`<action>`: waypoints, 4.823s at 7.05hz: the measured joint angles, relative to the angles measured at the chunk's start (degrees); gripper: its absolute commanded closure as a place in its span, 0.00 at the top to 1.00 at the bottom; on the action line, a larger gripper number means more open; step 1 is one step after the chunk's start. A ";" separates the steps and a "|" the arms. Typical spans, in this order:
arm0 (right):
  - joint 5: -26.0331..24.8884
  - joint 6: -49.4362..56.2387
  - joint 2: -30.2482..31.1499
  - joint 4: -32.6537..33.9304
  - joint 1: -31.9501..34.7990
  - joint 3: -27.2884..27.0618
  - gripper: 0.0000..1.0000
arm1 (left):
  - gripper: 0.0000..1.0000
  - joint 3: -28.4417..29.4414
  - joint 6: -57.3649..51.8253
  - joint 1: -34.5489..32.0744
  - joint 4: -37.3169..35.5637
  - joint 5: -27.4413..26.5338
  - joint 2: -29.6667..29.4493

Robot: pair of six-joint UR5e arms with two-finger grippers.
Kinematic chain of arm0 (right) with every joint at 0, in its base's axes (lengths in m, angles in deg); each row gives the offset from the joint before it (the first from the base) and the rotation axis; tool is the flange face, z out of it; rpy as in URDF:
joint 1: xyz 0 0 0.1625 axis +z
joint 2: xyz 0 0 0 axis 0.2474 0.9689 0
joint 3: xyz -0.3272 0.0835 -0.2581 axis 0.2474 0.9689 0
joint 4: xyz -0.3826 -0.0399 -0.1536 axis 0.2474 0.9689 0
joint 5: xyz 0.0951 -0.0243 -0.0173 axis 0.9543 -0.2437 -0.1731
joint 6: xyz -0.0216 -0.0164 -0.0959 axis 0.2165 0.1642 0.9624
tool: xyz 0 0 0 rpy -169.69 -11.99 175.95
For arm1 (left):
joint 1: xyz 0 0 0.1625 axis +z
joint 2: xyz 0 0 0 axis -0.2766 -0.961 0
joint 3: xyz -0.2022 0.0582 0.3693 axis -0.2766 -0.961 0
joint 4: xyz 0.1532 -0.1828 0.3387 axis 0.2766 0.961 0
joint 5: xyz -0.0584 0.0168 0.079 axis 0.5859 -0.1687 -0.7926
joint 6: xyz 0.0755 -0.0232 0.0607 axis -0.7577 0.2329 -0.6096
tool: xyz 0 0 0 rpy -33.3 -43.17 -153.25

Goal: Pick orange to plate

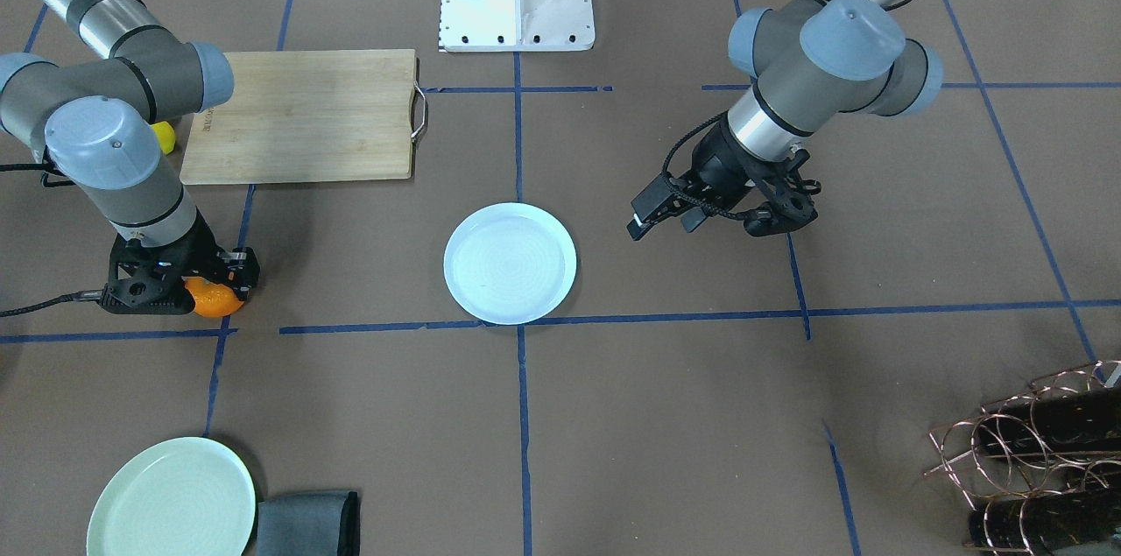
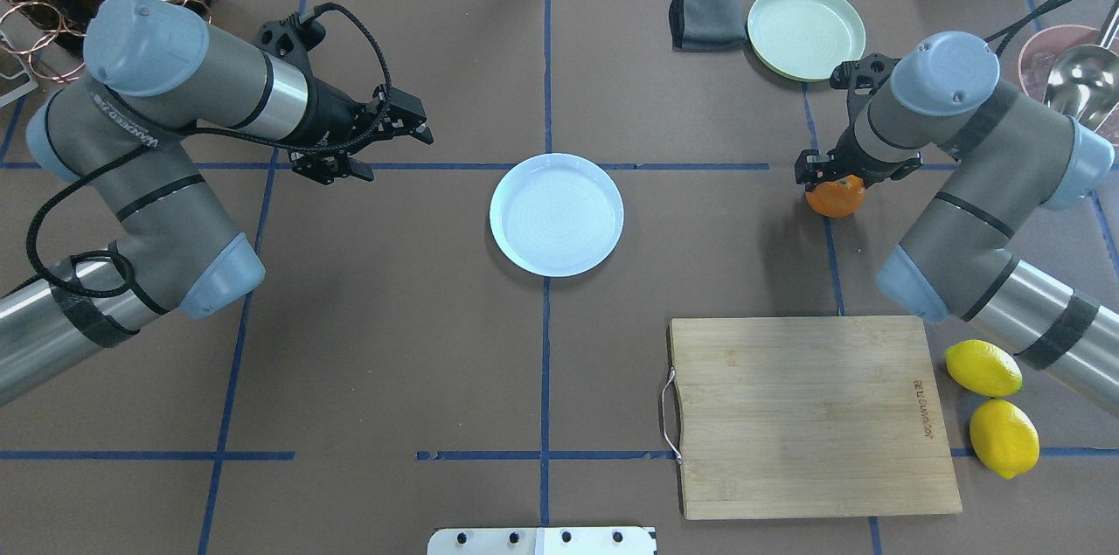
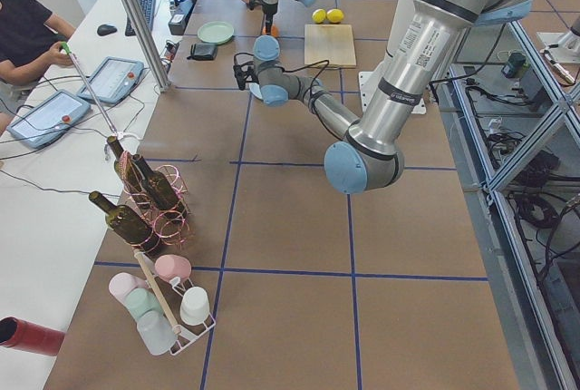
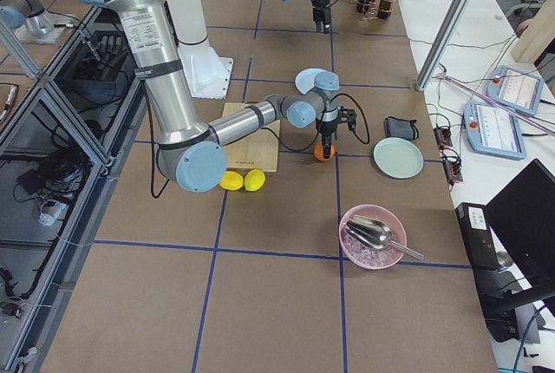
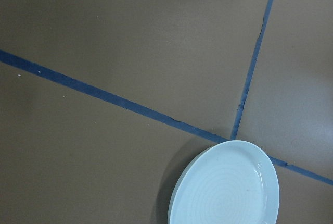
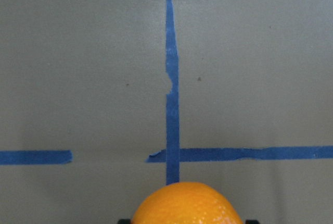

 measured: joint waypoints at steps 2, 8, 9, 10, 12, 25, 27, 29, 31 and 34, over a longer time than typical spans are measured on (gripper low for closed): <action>1.22 -0.12 0.15 0.29 1.03 -4.22 0.00 | 1.00 -3.47 -7.44 -2.24 -7.71 0.01 0.40; 4.10 -9.82 -6.81 0.19 -1.47 -11.84 0.00 | 1.00 -12.96 -44.70 -15.48 -18.29 -1.01 10.64; 1.40 -12.79 -9.08 0.16 -4.57 -11.22 0.00 | 1.00 -12.87 -47.45 -17.00 -18.08 -1.10 11.67; -2.15 -14.87 -11.07 0.12 -7.77 -10.36 0.00 | 1.00 -12.29 -51.22 -18.06 -17.98 -1.19 13.15; -7.42 -16.81 -17.16 0.11 -12.19 -4.77 0.00 | 1.00 -10.52 -54.46 -18.77 -17.91 -1.13 15.49; -7.16 -12.32 -27.58 15.61 -10.22 4.03 1.00 | 1.00 -5.39 -76.89 -28.49 -19.52 -0.68 20.66; -0.63 -0.02 -21.11 24.52 -1.31 -6.84 1.00 | 1.00 -4.86 -86.10 -31.86 -23.68 -0.61 21.61; 7.71 12.36 -12.48 26.13 8.67 -13.83 1.00 | 1.00 -3.95 -95.66 -37.03 -31.09 2.11 21.86; 14.21 25.74 -5.15 26.16 17.81 -15.41 1.00 | 1.00 -3.11 -102.22 -40.54 -36.65 10.23 24.24; 19.56 44.58 7.49 25.69 29.09 -15.22 1.00 | 1.00 -2.90 -103.76 -41.29 -37.33 14.31 26.76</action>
